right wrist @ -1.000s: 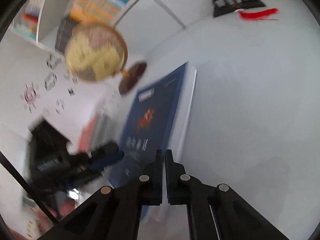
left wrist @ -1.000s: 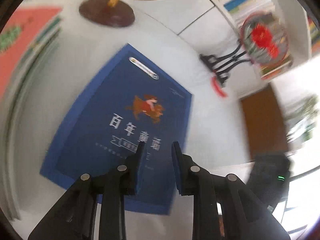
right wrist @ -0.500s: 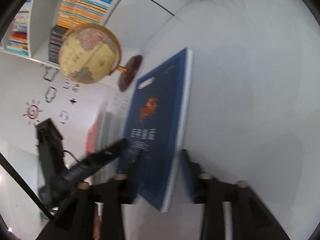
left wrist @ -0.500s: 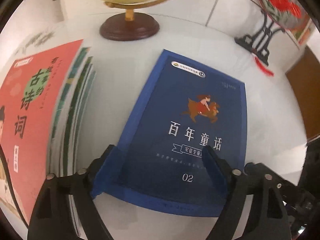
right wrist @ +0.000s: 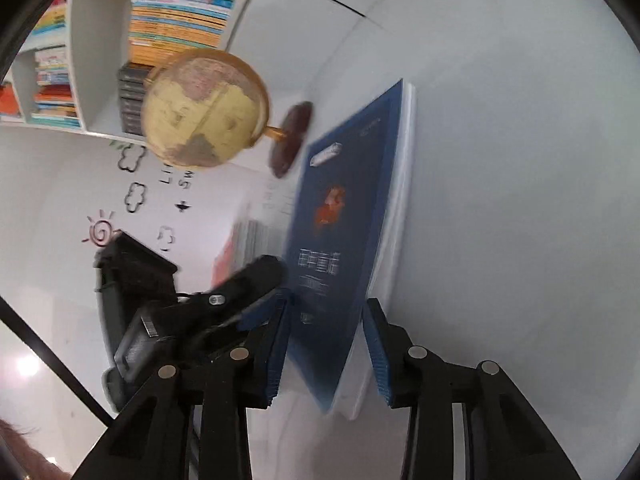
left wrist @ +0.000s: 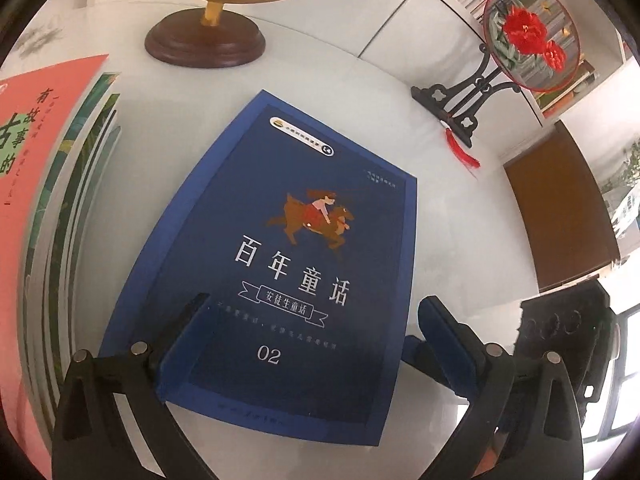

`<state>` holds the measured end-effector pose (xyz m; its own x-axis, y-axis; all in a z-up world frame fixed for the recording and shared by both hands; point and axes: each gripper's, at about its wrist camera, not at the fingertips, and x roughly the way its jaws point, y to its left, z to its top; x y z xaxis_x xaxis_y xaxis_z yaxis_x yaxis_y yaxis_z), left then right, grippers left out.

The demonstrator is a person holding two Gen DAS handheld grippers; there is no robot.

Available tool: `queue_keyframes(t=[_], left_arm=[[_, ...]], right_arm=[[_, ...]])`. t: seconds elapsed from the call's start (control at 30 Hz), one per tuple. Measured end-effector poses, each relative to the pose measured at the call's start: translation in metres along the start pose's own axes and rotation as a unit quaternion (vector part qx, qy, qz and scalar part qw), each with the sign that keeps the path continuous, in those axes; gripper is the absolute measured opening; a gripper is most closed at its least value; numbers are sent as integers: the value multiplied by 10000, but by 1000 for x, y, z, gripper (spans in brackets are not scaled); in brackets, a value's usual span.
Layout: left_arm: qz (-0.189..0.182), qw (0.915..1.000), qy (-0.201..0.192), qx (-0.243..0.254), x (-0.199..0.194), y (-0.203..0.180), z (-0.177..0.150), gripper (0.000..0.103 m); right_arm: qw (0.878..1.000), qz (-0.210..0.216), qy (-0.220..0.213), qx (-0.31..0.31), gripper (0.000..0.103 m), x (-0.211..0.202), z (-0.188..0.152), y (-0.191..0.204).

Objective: Organize books
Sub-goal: 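Lift the blue book with both grippers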

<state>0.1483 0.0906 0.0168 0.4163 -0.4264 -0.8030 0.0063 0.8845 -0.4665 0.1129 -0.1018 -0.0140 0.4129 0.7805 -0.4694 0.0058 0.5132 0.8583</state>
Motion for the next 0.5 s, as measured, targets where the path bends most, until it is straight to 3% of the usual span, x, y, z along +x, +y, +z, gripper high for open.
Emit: queue_keyframes(t=[0.07, 0.13, 0.2, 0.23, 0.33, 0.43, 0.5], left_arm=[[-39, 10000, -20, -85, 0, 3, 3, 99], [-13, 9999, -55, -104, -2, 5, 4, 99], [-106, 9998, -53, -187, -3, 8, 4, 99], [-123, 9997, -54, -213, -4, 9, 4, 99], [-37, 9997, -88, -204, -4, 8, 4, 99], [-11, 9998, -100, -193, -4, 7, 3, 99], [0, 9996, -87, -265, -4, 8, 4, 99]], right_arm=[[10000, 71, -44, 39, 35, 2, 1, 0], [9999, -52, 14, -114, 27, 6, 2, 4], [9987, 496, 47, -88, 11, 4, 3, 5], [9969, 779, 64, -49, 11, 4, 3, 8], [9981, 494, 221, -290, 11, 14, 0, 13], [9973, 694, 219, -63, 11, 16, -1, 8], [9993, 71, 177, -332, 11, 15, -4, 12]])
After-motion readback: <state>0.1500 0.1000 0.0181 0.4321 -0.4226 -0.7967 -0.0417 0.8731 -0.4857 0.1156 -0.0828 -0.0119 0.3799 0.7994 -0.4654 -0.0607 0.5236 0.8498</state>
